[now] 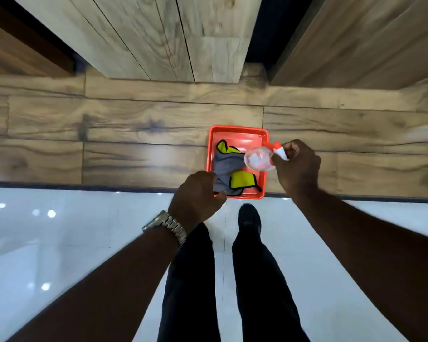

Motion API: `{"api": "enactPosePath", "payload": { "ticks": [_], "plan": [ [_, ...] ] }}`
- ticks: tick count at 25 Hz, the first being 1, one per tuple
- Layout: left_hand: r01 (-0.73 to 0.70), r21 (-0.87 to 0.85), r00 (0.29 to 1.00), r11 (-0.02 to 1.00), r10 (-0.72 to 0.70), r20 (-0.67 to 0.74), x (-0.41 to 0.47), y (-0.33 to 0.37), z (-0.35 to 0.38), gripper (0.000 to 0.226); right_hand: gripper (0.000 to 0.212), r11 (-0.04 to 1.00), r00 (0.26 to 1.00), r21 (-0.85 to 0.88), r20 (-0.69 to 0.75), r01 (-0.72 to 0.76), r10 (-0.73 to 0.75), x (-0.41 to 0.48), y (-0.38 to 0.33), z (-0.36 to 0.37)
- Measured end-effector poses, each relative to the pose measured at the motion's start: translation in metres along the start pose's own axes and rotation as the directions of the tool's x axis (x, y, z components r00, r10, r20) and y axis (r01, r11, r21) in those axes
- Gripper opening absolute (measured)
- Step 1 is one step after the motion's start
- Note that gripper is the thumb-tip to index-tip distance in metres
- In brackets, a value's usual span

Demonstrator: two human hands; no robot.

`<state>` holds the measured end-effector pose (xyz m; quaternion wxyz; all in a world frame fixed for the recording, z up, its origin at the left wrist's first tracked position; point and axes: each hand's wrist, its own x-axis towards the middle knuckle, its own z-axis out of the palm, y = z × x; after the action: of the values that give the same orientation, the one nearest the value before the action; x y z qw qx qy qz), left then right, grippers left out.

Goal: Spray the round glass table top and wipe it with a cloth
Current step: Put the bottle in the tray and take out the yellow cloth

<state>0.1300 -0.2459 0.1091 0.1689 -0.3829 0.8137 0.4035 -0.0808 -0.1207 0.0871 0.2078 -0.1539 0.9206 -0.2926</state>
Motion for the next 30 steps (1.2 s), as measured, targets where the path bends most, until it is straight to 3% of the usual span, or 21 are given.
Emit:
{"api": "enactPosePath", "payload": {
  "ticks": [7, 12, 15, 17, 18, 20, 22, 23, 26, 28, 30],
  "plan": [
    [0.063, -0.085, 0.998, 0.994, -0.062, 0.014, 0.093, -0.068, 0.065, 0.064, 0.016, 0.994, 1.0, -0.105, -0.019, -0.023, 0.021, 0.095, 0.059, 0.124],
    [0.079, -0.127, 0.997, 0.989, -0.081, -0.004, 0.117, -0.08, 0.081, 0.048, 0.019, 0.973, 0.992, -0.203, 0.048, -0.107, 0.119, 0.124, 0.069, 0.15],
    [0.089, -0.137, 0.996, 0.987, -0.092, -0.011, 0.122, -0.081, 0.076, 0.039, 0.04, 0.988, 0.998, -0.138, 0.0, -0.069, 0.07, 0.123, 0.066, 0.148],
    [0.097, -0.128, 0.995, 0.987, -0.098, 0.004, 0.124, -0.084, 0.073, 0.036, 0.058, 0.982, 0.981, -0.067, -0.101, -0.175, 0.168, 0.102, 0.073, 0.153],
    [0.104, -0.118, 0.994, 0.987, -0.103, 0.02, 0.125, -0.086, 0.073, 0.037, 0.055, 0.961, 0.963, -0.087, -0.084, -0.263, 0.256, 0.087, 0.081, 0.158],
    [0.126, -0.119, 0.992, 0.985, -0.122, 0.041, 0.127, -0.093, 0.077, 0.041, 0.033, 0.879, 0.856, -0.219, 0.22, -0.423, 0.467, 0.059, 0.101, 0.175],
    [0.133, -0.117, 0.991, 0.984, -0.129, 0.043, 0.128, -0.102, 0.084, 0.044, 0.016, 0.828, 0.616, -0.256, 0.567, -0.499, 0.546, 0.035, 0.119, 0.196],
    [0.13, -0.112, 0.991, 0.985, -0.126, 0.042, 0.128, -0.108, 0.09, 0.045, 0.02, 0.827, 0.542, -0.248, 0.655, -0.505, 0.527, 0.028, 0.124, 0.209],
    [0.145, -0.153, 0.989, 0.978, -0.14, 0.04, 0.121, -0.119, 0.103, 0.039, 0.05, 0.87, 0.519, -0.237, 0.724, -0.431, 0.454, 0.022, 0.133, 0.248],
    [0.127, -0.187, 0.992, 0.974, -0.124, 0.027, 0.109, -0.126, 0.104, 0.033, 0.057, 0.879, 0.503, -0.216, 0.751, -0.424, 0.427, 0.022, 0.133, 0.265],
    [0.126, -0.216, 0.992, 0.968, -0.127, 0.013, 0.094, -0.127, 0.095, 0.032, 0.057, 0.872, 0.539, -0.132, 0.74, -0.471, 0.403, 0.017, 0.131, 0.261]
  ]
}}
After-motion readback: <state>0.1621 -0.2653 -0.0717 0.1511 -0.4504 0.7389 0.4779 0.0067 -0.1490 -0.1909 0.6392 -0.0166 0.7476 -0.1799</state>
